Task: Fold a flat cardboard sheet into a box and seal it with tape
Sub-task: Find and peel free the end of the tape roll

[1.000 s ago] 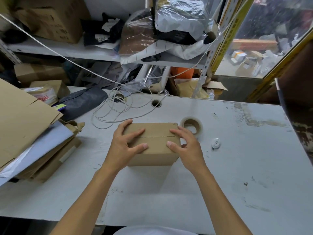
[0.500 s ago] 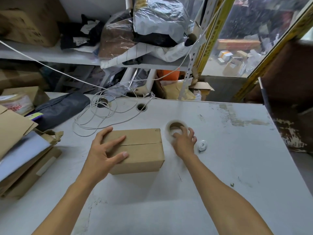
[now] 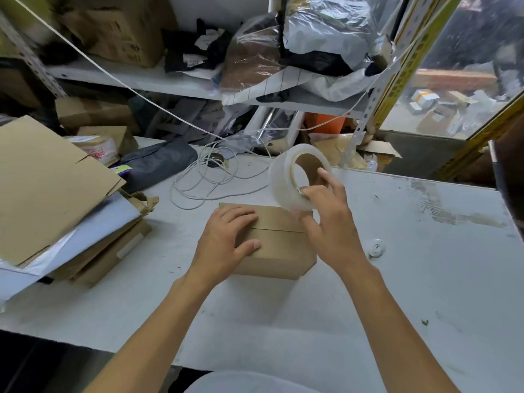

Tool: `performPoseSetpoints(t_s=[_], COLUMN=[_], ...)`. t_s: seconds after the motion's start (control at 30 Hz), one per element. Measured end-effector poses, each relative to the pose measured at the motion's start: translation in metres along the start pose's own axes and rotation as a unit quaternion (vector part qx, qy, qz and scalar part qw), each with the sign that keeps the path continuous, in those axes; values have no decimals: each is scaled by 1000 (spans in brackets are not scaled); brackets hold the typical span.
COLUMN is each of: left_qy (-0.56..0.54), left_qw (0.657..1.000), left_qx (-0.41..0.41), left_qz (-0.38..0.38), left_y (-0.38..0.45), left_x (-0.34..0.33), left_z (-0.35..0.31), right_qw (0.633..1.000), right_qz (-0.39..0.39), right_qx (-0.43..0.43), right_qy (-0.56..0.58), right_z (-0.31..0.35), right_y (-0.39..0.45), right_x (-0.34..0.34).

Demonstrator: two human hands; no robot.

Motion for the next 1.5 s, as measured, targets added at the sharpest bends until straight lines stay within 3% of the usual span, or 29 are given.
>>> performPoseSetpoints(t_s=[0.13, 0.23, 0.4, 0.73, 1.03, 1.2, 1.3, 1.5], left_qy=[-127, -195, -161, -239, -248, -196, -165, -215], left_qw=[987, 974, 982, 955, 952, 967, 975, 957], left_qx=[95, 113, 73, 114, 103, 106, 115, 154], left_qz=[3, 6, -67, -135, -147, -127, -94, -117], left_y=[-4, -3, 5, -5, -9, -11, -5, 1], left_x=[8, 16, 14, 11, 10, 6, 7, 10], left_z=[-3, -6, -14, -12, -17, -13, -13, -10], right_qw=[996, 995, 994, 993, 995, 987, 988, 987], right_qz=[82, 91, 97, 86, 74, 66, 68, 49], right_qx=[17, 28, 29, 22, 25, -87, -78, -87], right_qy=[36, 34, 43, 72, 66, 116, 112, 124], right_z=[10, 11, 13, 10, 10, 11, 8, 8], right_y=[-24, -29, -23, -24, -25, -27, -25, -24], right_x=[-32, -45, -45, -48, -48, -42, -40, -41])
Point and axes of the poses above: each hand's wrist, its own y-axis towards the middle knuckle, its own x-axis out of the back of the hand, z = x × y, the point moved 1 cm from there along y, towards the middle knuckle, and after that the axes turned 4 degrees about -y, right-handed, at the moved point
